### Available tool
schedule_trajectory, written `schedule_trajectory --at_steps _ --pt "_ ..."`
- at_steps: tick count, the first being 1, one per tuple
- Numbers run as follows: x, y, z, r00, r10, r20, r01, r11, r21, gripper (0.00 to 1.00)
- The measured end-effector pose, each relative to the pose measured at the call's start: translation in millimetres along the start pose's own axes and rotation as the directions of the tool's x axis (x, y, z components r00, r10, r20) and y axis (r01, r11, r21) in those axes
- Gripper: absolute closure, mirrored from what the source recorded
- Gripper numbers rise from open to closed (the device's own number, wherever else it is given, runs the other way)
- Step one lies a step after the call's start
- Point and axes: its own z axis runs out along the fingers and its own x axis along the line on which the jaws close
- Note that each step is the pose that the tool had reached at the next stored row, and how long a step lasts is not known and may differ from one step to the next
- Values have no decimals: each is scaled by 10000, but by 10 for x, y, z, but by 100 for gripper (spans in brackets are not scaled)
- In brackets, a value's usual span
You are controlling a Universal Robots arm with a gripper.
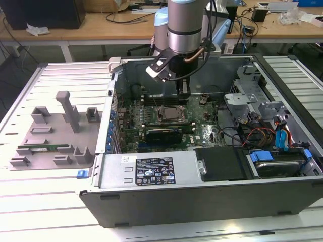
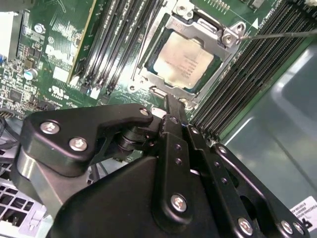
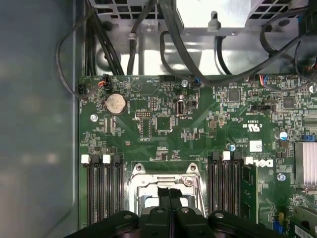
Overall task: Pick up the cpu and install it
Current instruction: 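Close the cpu cover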
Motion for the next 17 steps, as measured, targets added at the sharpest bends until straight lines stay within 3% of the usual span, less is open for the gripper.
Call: schedule_trajectory --at_steps 11,17 --pt "-4 -135 73 10000 1 3 -1 10000 15 89" --pt "-4 -140 74 10000 -46 -1 46 10000 14 89"
